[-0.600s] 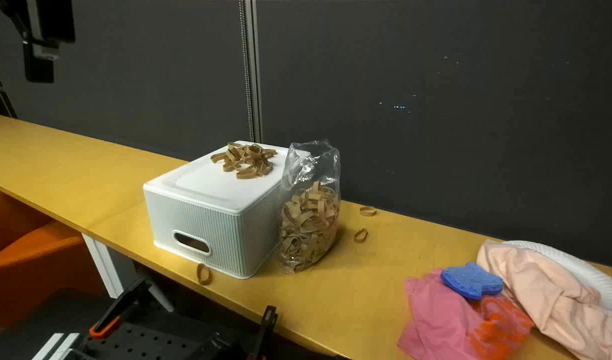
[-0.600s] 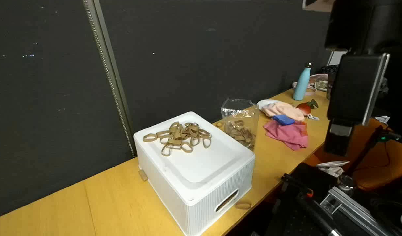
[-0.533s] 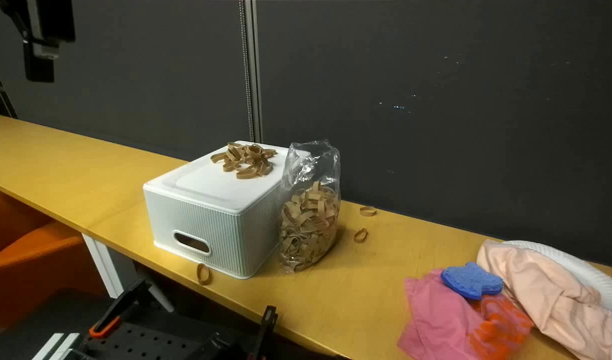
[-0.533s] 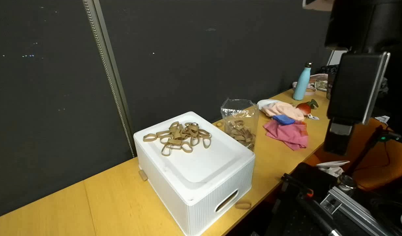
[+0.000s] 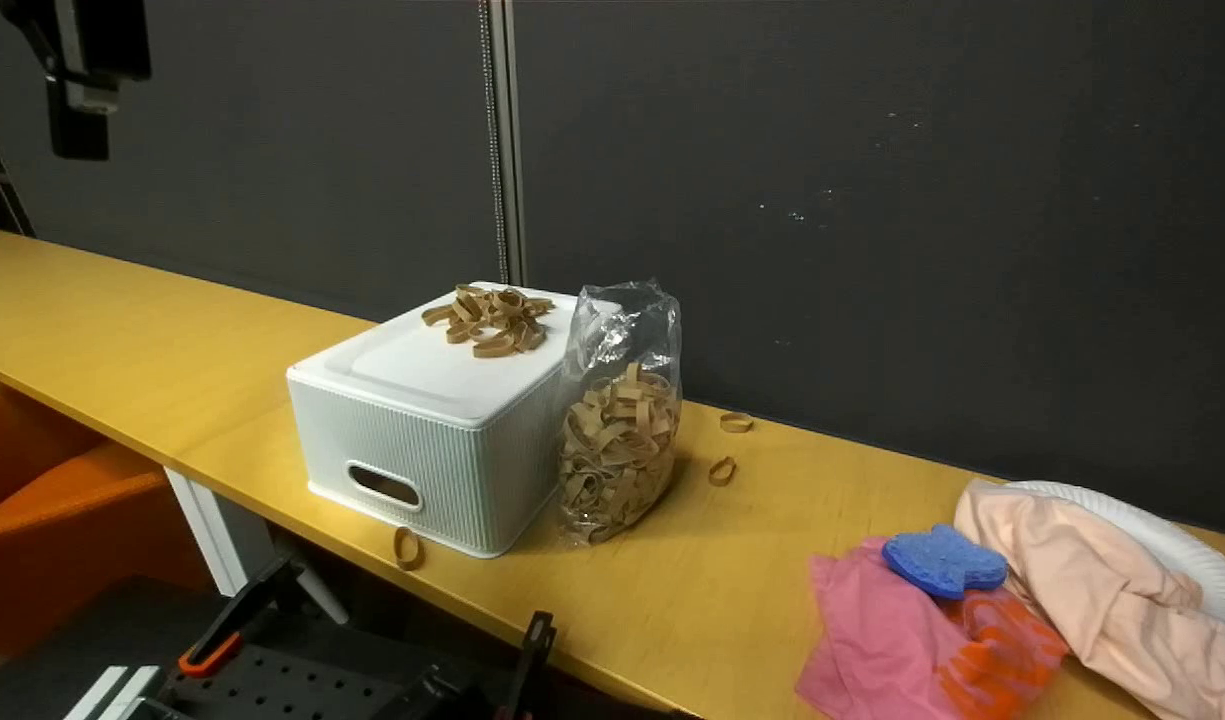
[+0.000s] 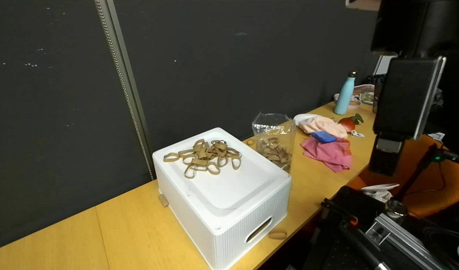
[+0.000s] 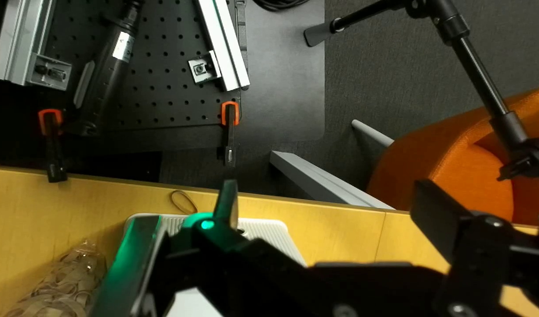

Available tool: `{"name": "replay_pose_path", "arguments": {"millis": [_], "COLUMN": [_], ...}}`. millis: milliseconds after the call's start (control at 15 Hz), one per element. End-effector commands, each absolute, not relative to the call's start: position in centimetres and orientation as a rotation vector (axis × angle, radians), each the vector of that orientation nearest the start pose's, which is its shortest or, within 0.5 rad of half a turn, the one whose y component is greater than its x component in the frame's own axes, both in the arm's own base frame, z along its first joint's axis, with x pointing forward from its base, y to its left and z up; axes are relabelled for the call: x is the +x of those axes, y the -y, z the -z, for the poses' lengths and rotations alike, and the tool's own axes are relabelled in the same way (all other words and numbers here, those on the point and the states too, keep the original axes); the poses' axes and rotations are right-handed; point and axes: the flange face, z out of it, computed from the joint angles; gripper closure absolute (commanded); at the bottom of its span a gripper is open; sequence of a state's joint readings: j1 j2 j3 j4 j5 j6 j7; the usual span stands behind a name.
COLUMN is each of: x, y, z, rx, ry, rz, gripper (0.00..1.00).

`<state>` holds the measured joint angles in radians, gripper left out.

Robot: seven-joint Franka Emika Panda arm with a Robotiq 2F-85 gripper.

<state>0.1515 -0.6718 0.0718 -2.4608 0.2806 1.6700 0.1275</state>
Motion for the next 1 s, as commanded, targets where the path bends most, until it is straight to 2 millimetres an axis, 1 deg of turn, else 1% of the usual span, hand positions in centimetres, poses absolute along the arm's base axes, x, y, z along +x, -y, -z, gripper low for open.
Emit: {"name": "replay_pose_path", "arguments": {"millis": [0,133,267,467,600,733,800,933], "x": [32.7,35.9,40.3,46.3,50.6,54.6,56.0,58.1], "y": [-9.9,-8.6,-7.4,-6.5,-6.7,-7.4,-7.6,-7.5], "z": [-51.5,-51.6,-51.2,-50.4,-49.0,-46.7,-45.8,-43.4], "rx": [-2.943,-3.007,-3.043,-3.084,-3.078,-3.065,-3.06,-3.062], "ry": [0.066,0.133,0.195,0.272,0.302,0.313,0.312,0.305], "rz": [-0.198,-0.147,-0.059,0.094,0.177,0.228,0.243,0.259], "gripper": [0.0,0.0,0.0,0.0,0.0,0.0,0.0,0.0]}}
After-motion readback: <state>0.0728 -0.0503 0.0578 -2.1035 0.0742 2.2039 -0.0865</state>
